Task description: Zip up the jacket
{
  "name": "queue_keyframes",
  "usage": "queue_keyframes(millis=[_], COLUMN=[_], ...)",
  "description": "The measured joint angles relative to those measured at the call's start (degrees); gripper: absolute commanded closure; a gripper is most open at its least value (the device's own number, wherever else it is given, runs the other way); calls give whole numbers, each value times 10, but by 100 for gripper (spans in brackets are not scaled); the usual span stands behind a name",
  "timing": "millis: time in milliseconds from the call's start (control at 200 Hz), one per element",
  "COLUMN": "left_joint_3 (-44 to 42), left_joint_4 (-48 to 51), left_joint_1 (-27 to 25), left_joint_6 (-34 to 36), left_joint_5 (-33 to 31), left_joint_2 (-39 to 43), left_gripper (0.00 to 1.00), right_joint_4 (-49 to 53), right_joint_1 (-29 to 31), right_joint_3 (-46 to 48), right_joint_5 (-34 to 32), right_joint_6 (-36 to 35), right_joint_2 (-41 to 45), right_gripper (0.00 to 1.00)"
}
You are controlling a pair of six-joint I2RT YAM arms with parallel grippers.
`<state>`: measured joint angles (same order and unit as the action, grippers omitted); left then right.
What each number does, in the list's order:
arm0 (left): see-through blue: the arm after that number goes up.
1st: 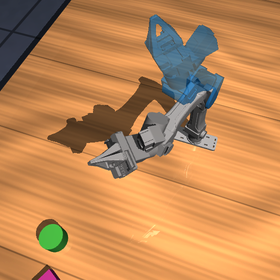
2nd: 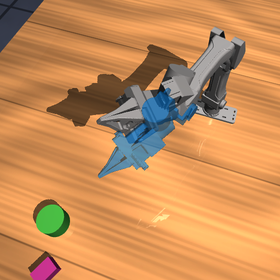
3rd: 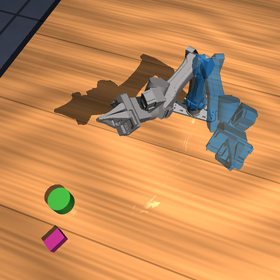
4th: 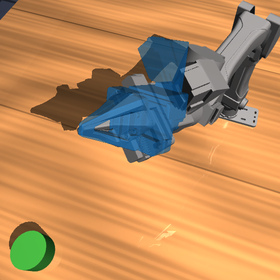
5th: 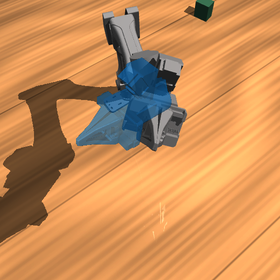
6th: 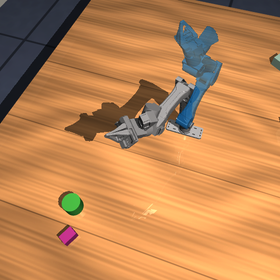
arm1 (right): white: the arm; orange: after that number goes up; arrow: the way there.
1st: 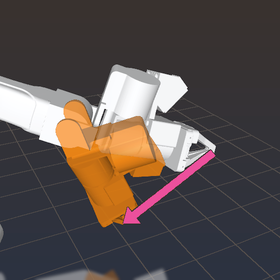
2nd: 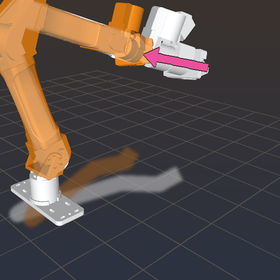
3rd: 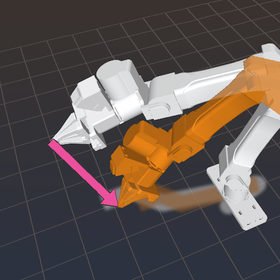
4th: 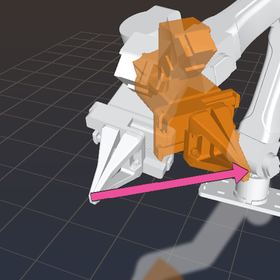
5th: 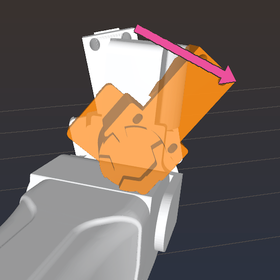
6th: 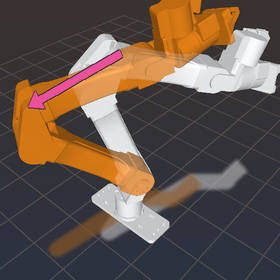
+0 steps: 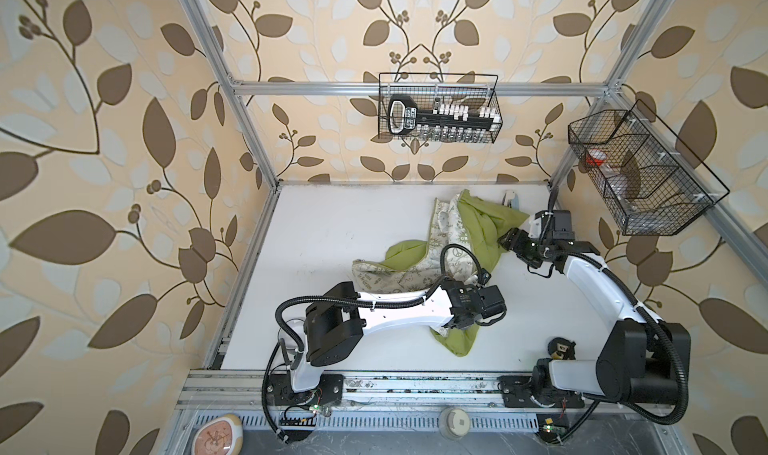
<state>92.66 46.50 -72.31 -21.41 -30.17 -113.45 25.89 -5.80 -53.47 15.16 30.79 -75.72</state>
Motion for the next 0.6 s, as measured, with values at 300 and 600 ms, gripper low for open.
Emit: queue_keyframes(millis=[300, 600], left_joint_3=[21, -108], left_joint_4=[8, -62], left_joint_1=[0, 66], left_joint_6=[-13, -30], left_joint_5=[-33, 56], left_joint_2=[-25, 61], left_gripper=[64, 98], right_joint_4=[-32, -78], right_joint_1=[-9, 27], right_joint_3=[29, 44], right_joint_5=[38, 48], right_joint_6=[7, 27], right_joint_2=[10, -39], right_gripper=[26, 26])
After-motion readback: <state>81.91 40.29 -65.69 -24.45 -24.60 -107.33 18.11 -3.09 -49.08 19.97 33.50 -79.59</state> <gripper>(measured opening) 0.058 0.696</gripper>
